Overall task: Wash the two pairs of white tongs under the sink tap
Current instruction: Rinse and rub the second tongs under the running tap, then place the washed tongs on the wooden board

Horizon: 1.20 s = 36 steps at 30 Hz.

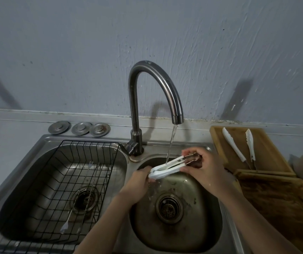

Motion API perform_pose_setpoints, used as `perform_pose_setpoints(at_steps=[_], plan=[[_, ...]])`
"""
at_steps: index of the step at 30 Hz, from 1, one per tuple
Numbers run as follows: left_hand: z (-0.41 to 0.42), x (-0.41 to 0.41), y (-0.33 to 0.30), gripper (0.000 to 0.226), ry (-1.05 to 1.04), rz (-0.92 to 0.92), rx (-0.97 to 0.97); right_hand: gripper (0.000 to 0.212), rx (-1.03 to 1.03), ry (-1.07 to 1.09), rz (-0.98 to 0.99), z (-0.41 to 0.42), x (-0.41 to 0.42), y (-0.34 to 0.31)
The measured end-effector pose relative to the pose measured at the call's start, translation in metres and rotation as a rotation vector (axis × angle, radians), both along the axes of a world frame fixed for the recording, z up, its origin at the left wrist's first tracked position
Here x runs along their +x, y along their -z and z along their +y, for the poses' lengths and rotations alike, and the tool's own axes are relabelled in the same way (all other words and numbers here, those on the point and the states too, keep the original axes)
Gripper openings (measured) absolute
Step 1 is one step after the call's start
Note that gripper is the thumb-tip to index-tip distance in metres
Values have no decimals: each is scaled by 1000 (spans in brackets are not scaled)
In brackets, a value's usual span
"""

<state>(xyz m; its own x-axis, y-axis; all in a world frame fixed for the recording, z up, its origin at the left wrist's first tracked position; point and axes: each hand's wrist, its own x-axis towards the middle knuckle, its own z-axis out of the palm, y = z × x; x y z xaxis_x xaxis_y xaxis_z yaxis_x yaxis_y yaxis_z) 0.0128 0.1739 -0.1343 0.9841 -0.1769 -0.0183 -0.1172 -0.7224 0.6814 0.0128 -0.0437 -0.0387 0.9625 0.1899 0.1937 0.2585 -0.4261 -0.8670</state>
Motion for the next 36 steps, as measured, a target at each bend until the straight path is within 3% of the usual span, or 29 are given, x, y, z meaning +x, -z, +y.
perform_pose_setpoints(at_steps=[5,10,15,19,24,28,33,36], plan=[[11,2,-1,27,-54,-57,-79,47,70,-23,-86,14,9,-9],[23,1,-3,37,-36,-59,-106,42,-42,-43,-120,17,14,-16],[19,-3,-3,33,60,129,-74,41,-106,-134,-112,37,11,-21],[2,-8,2,44,97,237,19,40,-216,-235,-159,72,13,-19],[2,-13,2,57,91,187,-150,33,-354,-210,-182,63,19,-24],[18,-10,-4,51,75,174,-186,30,-529,-171,-102,37,21,-35],[25,-2,-26,11,63,151,-252,45,-965,-304,-117,15,12,-27],[24,4,-39,10,123,115,-142,31,-934,-323,-35,12,4,-7]])
